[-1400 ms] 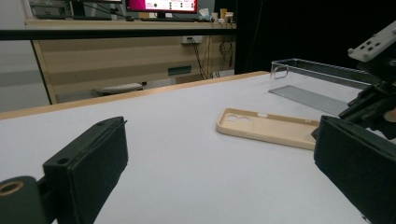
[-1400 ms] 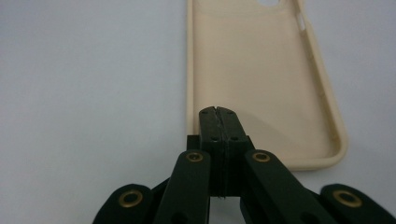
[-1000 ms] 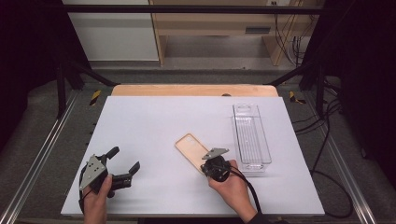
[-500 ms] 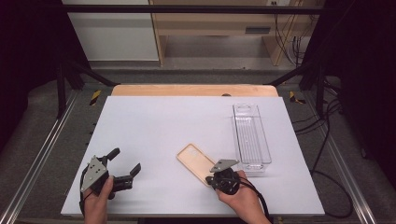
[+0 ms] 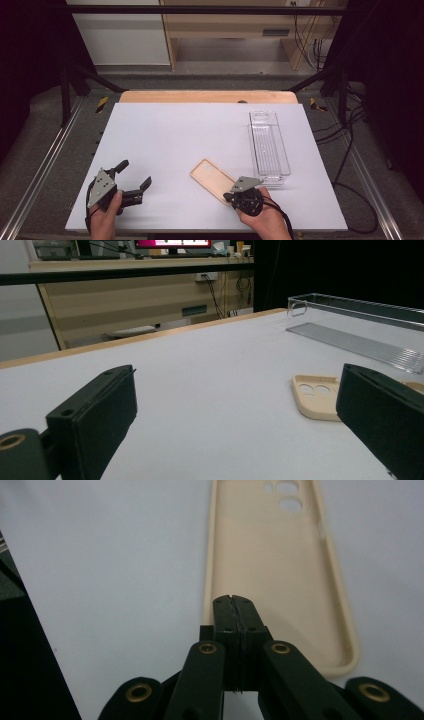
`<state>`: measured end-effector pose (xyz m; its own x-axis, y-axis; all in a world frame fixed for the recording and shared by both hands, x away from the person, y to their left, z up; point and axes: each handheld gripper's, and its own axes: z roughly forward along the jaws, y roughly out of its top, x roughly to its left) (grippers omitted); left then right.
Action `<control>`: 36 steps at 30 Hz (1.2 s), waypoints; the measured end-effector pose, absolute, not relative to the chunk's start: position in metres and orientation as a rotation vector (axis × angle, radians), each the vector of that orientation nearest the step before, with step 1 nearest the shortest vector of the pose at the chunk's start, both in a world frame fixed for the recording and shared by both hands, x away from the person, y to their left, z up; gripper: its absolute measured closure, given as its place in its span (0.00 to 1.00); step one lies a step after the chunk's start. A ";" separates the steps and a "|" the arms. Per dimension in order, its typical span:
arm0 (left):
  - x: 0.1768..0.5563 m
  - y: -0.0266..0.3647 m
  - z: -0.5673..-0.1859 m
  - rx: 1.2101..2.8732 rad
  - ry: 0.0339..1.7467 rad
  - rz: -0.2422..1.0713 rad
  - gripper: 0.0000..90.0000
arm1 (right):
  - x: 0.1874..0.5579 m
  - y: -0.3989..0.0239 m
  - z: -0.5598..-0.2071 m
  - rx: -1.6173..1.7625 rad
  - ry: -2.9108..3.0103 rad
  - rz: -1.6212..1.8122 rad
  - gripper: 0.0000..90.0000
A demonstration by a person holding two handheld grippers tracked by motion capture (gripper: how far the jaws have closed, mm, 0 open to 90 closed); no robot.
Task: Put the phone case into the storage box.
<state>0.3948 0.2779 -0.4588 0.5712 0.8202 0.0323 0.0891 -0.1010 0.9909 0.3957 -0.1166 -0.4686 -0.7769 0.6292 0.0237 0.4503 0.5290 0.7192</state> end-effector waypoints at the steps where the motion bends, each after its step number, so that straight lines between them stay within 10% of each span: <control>1: 0.395 0.277 -0.459 1.572 0.792 0.739 0.03 | 0.394 -0.116 -0.466 0.891 2.503 1.116 0.97; 20: 0.399 0.268 -0.460 1.596 0.785 0.720 0.03 | 0.397 -0.098 -0.468 0.891 2.491 1.092 0.18; 25: 0.399 0.266 -0.459 1.594 0.798 0.714 0.02 | 0.394 -0.092 -0.474 0.876 2.530 1.059 0.23; 36: 0.400 0.255 -0.460 1.610 0.839 0.685 0.02 | 0.394 -0.095 -0.479 0.901 2.541 1.042 0.68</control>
<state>0.3999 0.2554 -0.4600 0.5759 0.8175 -0.0047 0.1593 -0.1066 0.9815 0.3941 -0.0954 -0.4787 -0.7772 0.6293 0.0028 0.4500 0.5526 0.7016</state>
